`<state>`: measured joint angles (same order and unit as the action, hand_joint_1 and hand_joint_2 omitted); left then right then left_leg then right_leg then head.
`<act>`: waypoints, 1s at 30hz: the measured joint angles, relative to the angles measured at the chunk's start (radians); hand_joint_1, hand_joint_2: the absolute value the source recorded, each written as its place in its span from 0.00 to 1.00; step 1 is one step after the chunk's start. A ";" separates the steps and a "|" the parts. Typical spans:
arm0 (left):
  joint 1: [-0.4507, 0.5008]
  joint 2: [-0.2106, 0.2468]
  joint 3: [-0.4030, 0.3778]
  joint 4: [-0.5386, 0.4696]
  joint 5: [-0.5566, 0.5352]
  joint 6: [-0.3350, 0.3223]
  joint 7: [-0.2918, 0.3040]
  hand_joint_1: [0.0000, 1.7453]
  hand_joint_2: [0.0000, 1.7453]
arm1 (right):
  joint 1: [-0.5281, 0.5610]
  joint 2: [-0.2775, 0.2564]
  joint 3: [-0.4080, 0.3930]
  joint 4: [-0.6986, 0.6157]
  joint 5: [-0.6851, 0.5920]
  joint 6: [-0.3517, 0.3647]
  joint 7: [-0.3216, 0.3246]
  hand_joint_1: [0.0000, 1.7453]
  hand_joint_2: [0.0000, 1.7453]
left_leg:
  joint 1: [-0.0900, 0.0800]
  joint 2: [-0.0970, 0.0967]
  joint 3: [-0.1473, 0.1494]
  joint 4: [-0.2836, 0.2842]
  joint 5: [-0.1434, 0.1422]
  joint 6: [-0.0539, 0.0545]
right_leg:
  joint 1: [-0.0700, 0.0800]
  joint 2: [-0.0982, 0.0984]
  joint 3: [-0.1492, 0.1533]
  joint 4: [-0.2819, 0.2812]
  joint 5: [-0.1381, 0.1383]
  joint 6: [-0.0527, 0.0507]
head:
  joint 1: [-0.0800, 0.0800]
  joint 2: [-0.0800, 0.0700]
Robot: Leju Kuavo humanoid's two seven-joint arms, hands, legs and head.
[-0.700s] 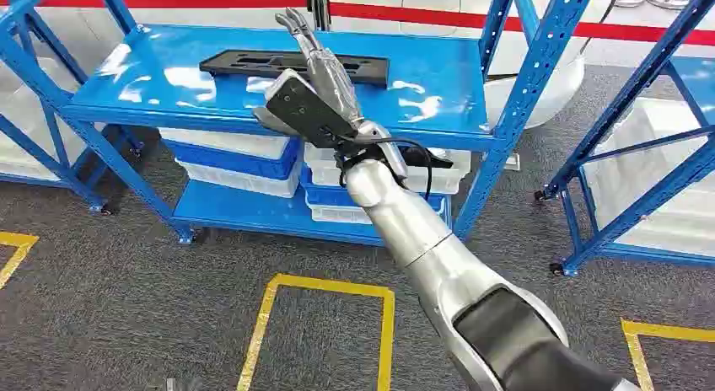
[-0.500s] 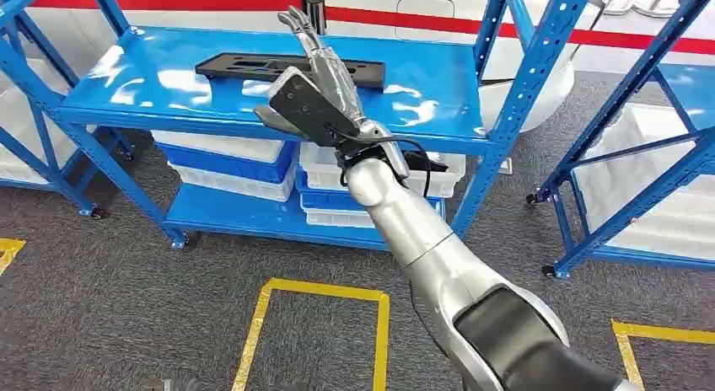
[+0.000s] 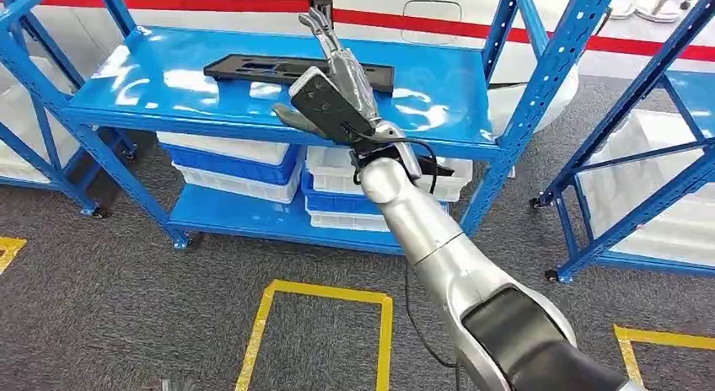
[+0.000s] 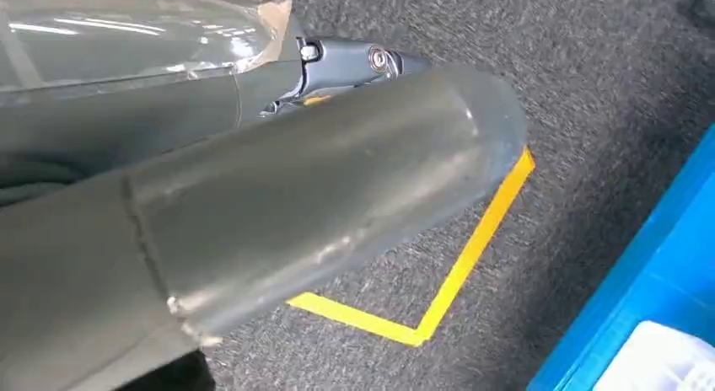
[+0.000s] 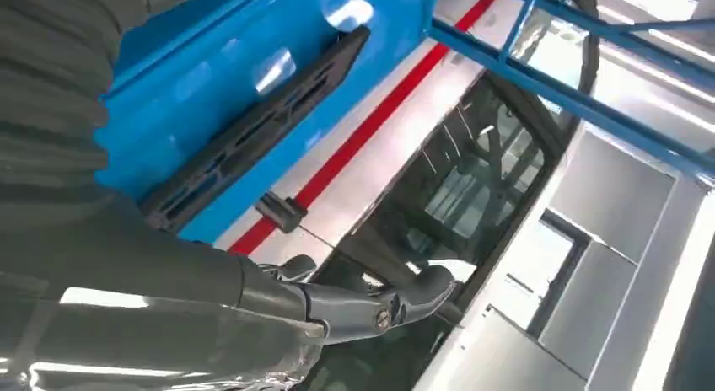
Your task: Take the parts from the cabinet and place them on the table.
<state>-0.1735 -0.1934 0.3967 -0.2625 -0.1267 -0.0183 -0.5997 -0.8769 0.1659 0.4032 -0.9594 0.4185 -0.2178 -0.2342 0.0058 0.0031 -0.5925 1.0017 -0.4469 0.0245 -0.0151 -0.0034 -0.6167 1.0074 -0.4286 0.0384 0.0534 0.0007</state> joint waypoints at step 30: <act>0.000 -0.005 -0.017 0.000 -0.005 -0.005 0.002 0.00 0.00 | 0.036 -0.045 -0.005 -0.055 0.013 -0.002 0.041 0.00 1.00 | 0.001 -0.008 0.019 -0.008 -0.008 0.001 | -0.003 -0.001 -0.007 -0.001 0.010 0.002 | -0.001 0.000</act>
<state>-0.1739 -0.1984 0.3800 -0.2625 -0.1312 -0.0229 -0.5978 -0.8411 0.1206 0.3983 -1.0147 0.4310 -0.2197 -0.1934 0.0067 -0.0046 -0.5733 0.9932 -0.4552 0.0251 -0.0182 -0.0049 -0.6232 1.0063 -0.4183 0.0399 0.0523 0.0008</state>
